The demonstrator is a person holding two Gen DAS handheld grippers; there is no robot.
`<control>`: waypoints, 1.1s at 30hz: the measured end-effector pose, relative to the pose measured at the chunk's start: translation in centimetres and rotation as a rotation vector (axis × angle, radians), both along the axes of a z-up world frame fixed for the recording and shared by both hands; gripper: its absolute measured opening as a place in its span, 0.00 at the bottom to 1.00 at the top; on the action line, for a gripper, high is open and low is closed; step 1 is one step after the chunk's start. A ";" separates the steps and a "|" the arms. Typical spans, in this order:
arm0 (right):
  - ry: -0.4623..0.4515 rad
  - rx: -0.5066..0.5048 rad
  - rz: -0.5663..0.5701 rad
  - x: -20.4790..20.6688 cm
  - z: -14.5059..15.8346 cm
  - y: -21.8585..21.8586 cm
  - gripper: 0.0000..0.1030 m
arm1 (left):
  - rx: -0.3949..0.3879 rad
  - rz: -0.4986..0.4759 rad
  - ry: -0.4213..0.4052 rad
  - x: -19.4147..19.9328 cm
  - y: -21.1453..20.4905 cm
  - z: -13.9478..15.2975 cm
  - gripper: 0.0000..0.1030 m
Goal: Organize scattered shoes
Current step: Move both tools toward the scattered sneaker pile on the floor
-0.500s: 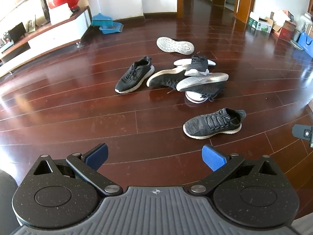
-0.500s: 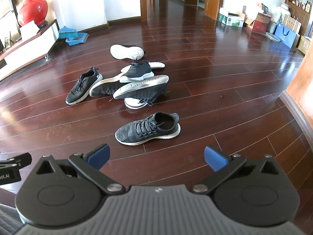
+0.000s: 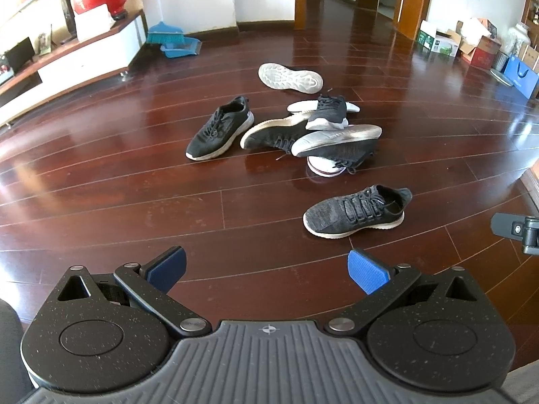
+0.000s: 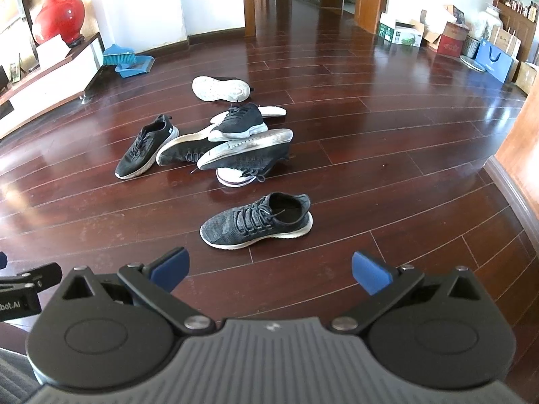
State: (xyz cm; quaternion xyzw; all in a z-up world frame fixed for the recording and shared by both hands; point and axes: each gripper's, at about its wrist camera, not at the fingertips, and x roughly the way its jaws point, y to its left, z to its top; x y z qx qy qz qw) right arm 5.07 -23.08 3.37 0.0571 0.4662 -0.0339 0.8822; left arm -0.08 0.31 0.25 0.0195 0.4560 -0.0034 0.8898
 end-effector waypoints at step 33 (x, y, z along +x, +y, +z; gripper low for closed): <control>-0.058 0.008 -0.026 -0.3 0.7 -1.0 1.00 | -0.025 0.045 -0.017 -0.1 0.9 -0.1 1.00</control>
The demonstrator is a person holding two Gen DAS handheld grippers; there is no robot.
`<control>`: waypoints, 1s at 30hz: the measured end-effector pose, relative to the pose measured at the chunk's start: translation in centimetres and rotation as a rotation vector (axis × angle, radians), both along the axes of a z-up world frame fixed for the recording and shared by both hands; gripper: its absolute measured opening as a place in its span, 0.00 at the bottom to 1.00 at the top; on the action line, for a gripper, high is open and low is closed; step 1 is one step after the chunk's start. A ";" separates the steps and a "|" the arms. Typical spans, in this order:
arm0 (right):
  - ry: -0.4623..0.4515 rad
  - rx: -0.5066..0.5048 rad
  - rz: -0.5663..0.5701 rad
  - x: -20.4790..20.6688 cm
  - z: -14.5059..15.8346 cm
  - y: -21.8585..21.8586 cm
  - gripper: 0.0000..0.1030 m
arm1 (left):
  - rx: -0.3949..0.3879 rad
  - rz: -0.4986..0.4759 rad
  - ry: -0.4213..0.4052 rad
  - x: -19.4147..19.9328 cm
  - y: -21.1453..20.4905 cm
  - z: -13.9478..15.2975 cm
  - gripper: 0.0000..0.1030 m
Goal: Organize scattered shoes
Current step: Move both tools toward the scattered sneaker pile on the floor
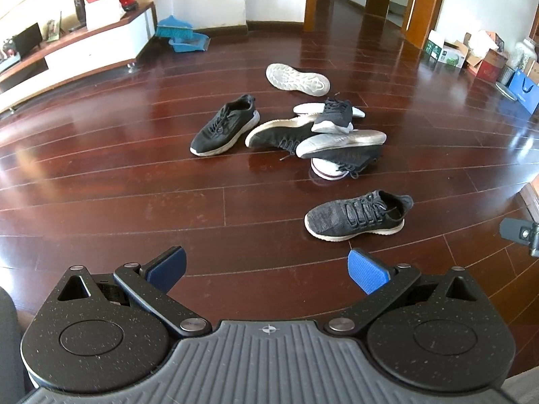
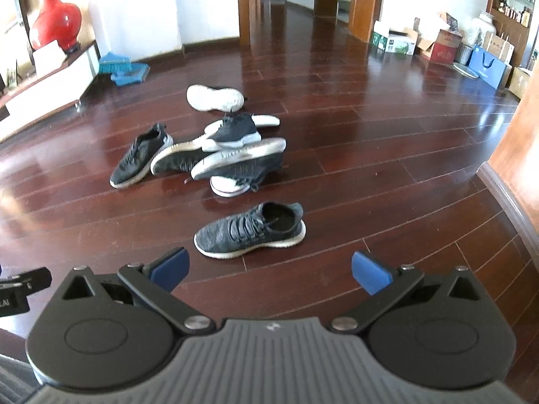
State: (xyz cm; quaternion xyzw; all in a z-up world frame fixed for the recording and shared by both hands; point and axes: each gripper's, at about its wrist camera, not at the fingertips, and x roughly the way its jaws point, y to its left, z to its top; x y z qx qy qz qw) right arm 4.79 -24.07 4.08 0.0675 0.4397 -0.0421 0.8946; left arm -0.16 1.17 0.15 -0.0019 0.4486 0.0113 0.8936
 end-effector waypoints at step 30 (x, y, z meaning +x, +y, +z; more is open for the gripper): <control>-0.158 0.122 -0.094 5.5 0.4 -5.2 1.00 | 0.005 0.019 -0.072 9.7 0.7 0.4 1.00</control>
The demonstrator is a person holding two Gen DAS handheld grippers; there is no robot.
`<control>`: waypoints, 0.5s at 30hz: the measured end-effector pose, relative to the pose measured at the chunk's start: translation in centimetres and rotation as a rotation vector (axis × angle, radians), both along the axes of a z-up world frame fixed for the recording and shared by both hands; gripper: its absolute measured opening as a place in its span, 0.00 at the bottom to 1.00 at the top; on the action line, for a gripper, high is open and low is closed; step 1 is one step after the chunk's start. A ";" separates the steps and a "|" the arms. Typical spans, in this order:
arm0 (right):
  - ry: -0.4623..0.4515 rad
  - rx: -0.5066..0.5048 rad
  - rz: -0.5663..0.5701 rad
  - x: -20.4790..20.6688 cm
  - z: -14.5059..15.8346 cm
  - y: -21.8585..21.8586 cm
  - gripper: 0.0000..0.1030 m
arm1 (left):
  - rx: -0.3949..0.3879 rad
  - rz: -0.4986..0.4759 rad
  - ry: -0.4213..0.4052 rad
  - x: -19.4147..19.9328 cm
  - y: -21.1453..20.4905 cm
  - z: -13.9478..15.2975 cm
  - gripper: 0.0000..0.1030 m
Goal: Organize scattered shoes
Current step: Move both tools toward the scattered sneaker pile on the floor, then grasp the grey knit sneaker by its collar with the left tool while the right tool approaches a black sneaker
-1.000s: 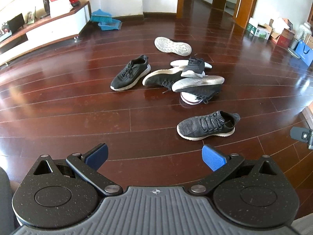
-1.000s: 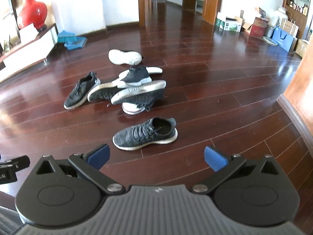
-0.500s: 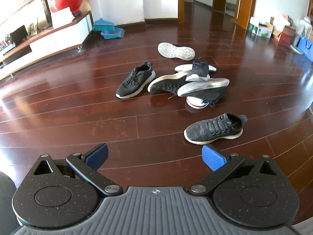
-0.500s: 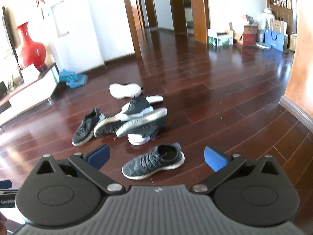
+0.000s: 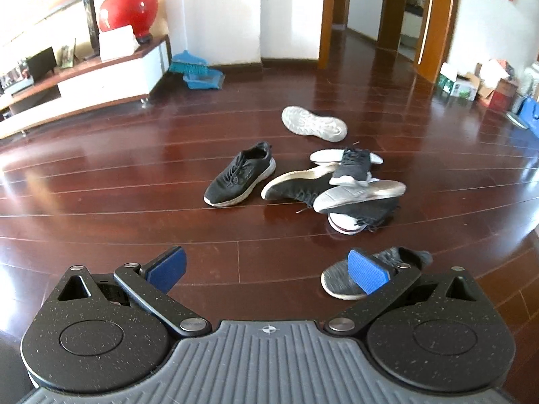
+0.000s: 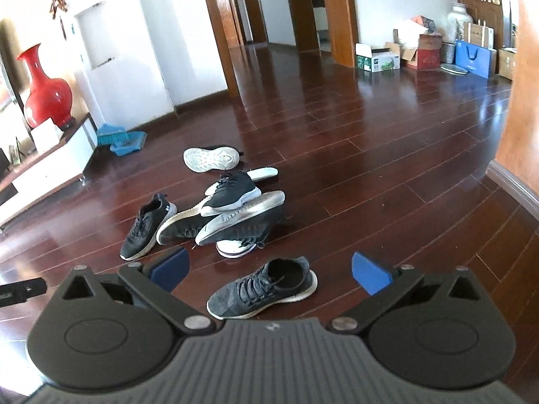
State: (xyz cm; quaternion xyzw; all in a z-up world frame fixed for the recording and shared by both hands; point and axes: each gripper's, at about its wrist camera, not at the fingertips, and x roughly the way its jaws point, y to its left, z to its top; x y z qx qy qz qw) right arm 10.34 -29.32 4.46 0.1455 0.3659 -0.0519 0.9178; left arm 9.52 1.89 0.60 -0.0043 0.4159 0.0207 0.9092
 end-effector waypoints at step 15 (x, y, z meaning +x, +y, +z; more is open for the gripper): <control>0.113 0.079 -0.040 6.7 -9.5 -7.5 1.00 | -0.028 -0.311 0.263 19.3 -17.5 -17.8 0.91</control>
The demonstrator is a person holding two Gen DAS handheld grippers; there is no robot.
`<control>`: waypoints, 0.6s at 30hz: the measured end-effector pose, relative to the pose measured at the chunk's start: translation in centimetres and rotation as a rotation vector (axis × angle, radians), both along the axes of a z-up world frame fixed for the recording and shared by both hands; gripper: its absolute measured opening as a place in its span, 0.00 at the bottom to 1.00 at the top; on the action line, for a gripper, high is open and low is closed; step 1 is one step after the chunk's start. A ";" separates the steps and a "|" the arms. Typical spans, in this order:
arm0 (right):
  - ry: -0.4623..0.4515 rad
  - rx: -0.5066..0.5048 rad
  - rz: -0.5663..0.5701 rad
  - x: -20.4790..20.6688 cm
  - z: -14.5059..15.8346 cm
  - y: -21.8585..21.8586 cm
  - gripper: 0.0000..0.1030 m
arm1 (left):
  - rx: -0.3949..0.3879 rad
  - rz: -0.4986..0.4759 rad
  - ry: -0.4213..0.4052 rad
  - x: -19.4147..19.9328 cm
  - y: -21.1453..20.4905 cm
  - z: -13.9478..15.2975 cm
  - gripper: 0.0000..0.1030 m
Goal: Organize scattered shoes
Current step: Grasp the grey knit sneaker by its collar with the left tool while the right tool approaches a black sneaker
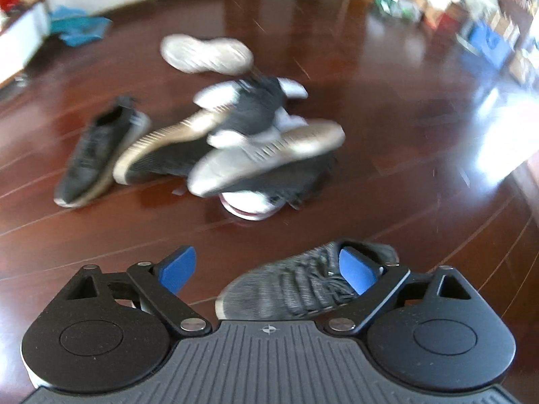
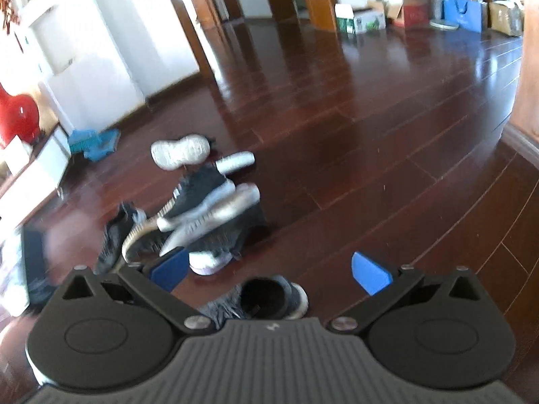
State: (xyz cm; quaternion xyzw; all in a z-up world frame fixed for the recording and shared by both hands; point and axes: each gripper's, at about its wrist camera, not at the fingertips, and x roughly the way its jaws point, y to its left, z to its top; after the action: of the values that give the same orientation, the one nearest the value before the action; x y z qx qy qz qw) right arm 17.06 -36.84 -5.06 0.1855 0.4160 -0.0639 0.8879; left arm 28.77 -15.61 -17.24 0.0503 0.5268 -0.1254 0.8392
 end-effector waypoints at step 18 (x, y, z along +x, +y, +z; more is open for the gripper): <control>-0.039 -0.022 0.071 3.4 -0.4 -1.5 1.00 | 0.089 -0.059 0.187 3.7 -6.2 -12.9 0.68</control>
State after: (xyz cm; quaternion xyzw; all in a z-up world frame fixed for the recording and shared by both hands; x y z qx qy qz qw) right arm 20.46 -38.33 -5.50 0.1621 0.4041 -0.0330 0.8996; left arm 32.50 -21.77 -30.15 0.0913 0.6061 -0.1307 0.7793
